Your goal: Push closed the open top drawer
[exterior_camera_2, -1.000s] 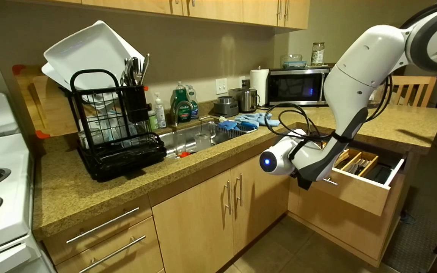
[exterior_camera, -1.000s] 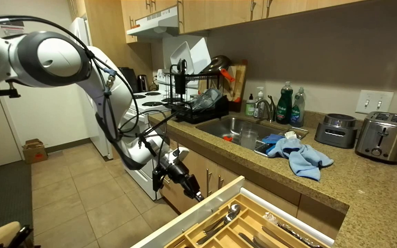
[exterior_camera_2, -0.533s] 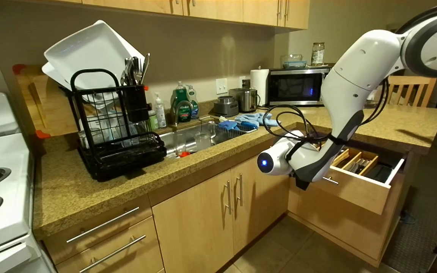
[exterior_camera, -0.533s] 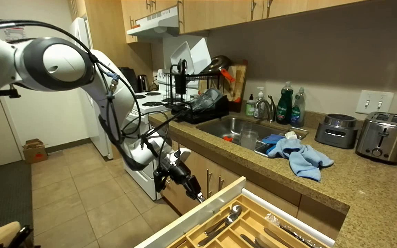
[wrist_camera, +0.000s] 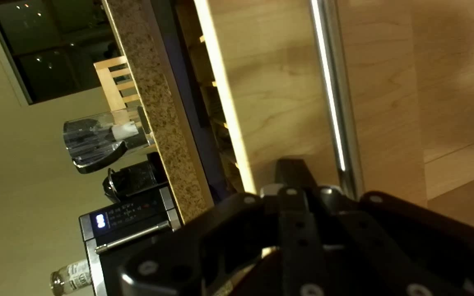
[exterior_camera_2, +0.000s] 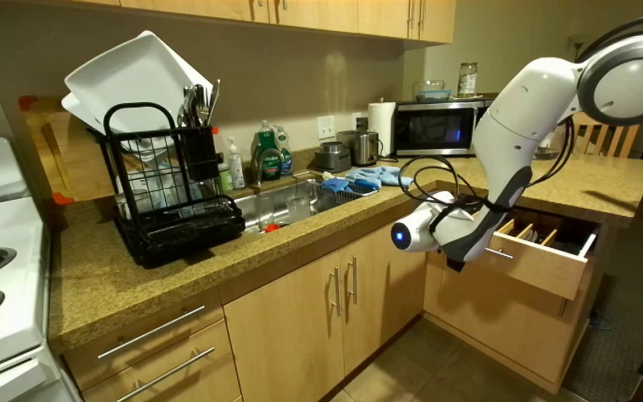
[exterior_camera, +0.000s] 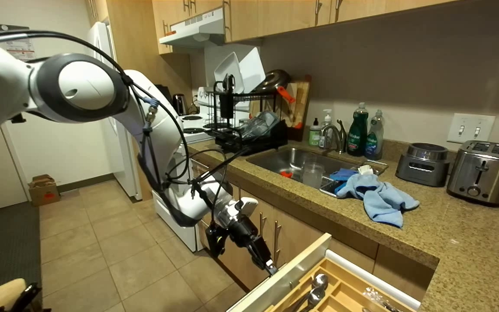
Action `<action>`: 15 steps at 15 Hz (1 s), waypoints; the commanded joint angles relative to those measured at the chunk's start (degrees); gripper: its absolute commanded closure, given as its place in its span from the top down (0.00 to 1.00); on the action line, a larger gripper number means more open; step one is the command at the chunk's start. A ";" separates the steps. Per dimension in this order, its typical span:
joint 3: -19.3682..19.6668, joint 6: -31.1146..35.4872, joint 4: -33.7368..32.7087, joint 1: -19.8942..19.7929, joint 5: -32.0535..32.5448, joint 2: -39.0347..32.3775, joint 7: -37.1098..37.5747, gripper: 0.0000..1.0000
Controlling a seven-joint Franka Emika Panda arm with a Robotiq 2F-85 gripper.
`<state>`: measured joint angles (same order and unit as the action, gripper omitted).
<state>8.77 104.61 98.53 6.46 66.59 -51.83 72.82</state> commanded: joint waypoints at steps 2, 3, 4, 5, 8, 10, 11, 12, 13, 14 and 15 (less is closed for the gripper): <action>2.04 -1.99 0.04 -3.97 2.35 -1.74 1.98 0.00; 2.42 -2.24 -0.08 -4.63 2.64 -2.08 2.00 0.00; 2.70 -2.54 -0.16 -5.28 2.93 -2.35 1.95 0.00; 3.04 -2.94 -0.27 -5.87 3.18 -2.65 1.97 0.00; 4.44 -4.03 -0.74 -7.61 4.28 -3.48 1.90 0.00; 5.38 -4.84 -1.25 -8.62 5.38 -4.07 1.78 0.00; 5.85 -5.36 -1.47 -9.16 6.23 -4.40 1.81 0.00; 6.38 -6.00 -1.69 -9.91 6.94 -4.76 1.77 0.00; 6.73 -6.52 -1.94 -10.56 7.43 -5.09 1.72 0.00; 7.15 -7.09 -2.21 -11.42 8.04 -5.41 1.66 0.00; 7.44 -7.86 -2.45 -12.18 8.65 -5.63 1.61 0.00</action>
<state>15.44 99.02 97.15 -3.14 72.57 -56.39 73.13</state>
